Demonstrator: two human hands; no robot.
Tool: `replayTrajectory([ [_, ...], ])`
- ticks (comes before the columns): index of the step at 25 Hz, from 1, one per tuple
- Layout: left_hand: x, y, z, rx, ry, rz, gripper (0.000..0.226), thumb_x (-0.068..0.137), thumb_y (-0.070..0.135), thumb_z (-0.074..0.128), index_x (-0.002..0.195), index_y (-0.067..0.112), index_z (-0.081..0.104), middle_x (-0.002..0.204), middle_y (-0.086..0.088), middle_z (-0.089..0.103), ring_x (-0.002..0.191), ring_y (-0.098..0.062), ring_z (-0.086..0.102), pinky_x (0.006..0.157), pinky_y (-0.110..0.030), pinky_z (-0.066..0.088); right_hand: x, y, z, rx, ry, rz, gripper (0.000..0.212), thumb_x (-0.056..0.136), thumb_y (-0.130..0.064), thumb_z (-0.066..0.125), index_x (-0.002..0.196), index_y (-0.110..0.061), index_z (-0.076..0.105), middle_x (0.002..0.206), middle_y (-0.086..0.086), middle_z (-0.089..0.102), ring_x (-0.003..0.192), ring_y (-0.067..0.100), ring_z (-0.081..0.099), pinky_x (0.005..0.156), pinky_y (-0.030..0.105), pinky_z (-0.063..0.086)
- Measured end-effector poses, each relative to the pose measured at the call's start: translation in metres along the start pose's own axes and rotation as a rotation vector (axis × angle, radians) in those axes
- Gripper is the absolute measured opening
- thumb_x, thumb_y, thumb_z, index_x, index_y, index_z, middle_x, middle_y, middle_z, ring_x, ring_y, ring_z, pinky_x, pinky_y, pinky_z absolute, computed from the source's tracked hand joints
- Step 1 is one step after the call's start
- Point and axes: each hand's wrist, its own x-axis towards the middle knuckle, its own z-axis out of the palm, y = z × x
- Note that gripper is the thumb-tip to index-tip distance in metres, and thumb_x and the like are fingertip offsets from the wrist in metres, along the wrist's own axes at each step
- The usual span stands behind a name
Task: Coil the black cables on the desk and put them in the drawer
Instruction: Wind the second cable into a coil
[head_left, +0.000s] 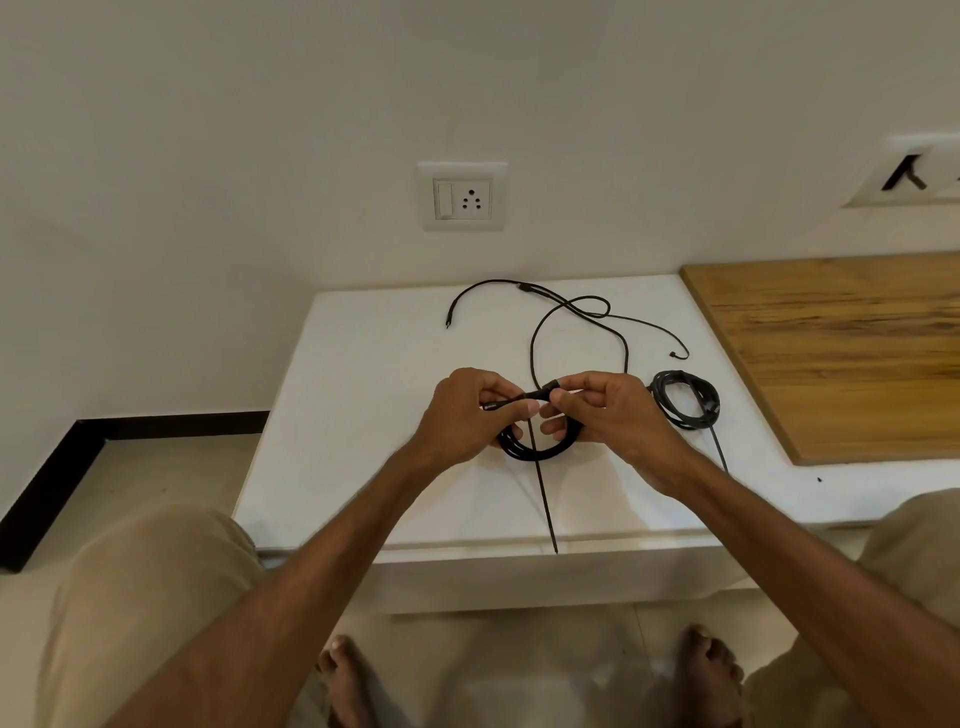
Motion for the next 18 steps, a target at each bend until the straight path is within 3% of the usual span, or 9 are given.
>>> replayTrajectory([
  [3, 0.001, -0.001, 0.004, -0.025, 0.141, 0.019, 0.022, 0.086, 0.023, 0.08, 0.099, 0.006, 0.073, 0.079, -0.005, 0.076, 0.061, -0.014, 0.075, 0.06, -0.028, 0.063, -0.003, 0.001, -0.001, 0.049, -0.041, 0.104, 0.023, 0.095, -0.009, 0.068, 0.117, -0.002, 0.068, 0.099, 0.015, 0.079, 0.092, 0.03, 0.078, 0.079, 0.037, 0.064],
  [6, 0.001, -0.003, 0.01, -0.039, 0.179, 0.038, 0.021, 0.087, 0.025, 0.08, 0.098, 0.008, 0.073, 0.08, -0.006, 0.076, 0.064, -0.016, 0.075, 0.064, -0.036, 0.065, -0.005, 0.0, -0.004, 0.095, -0.024, 0.154, 0.021, 0.094, -0.007, 0.069, 0.114, 0.002, 0.07, 0.098, 0.019, 0.078, 0.09, 0.032, 0.078, 0.075, 0.035, 0.065],
  [12, 0.003, -0.007, 0.017, -0.02, 0.235, 0.033, 0.037, 0.091, 0.053, 0.068, 0.11, 0.021, 0.069, 0.105, 0.01, 0.072, 0.095, -0.009, 0.069, 0.079, -0.039, 0.064, -0.005, -0.007, -0.019, 0.081, 0.102, 0.134, 0.018, 0.095, -0.003, 0.067, 0.112, 0.004, 0.069, 0.095, 0.018, 0.079, 0.087, 0.03, 0.079, 0.075, 0.035, 0.065],
  [18, 0.002, -0.014, 0.024, 0.034, 0.211, 0.074, 0.017, 0.098, 0.033, 0.063, 0.103, 0.019, 0.071, 0.102, 0.011, 0.071, 0.092, -0.011, 0.068, 0.078, -0.043, 0.063, -0.011, -0.013, -0.049, 0.062, 0.267, 0.051, 0.016, 0.096, -0.002, 0.065, 0.111, 0.003, 0.07, 0.095, 0.019, 0.078, 0.087, 0.033, 0.077, 0.071, 0.031, 0.065],
])
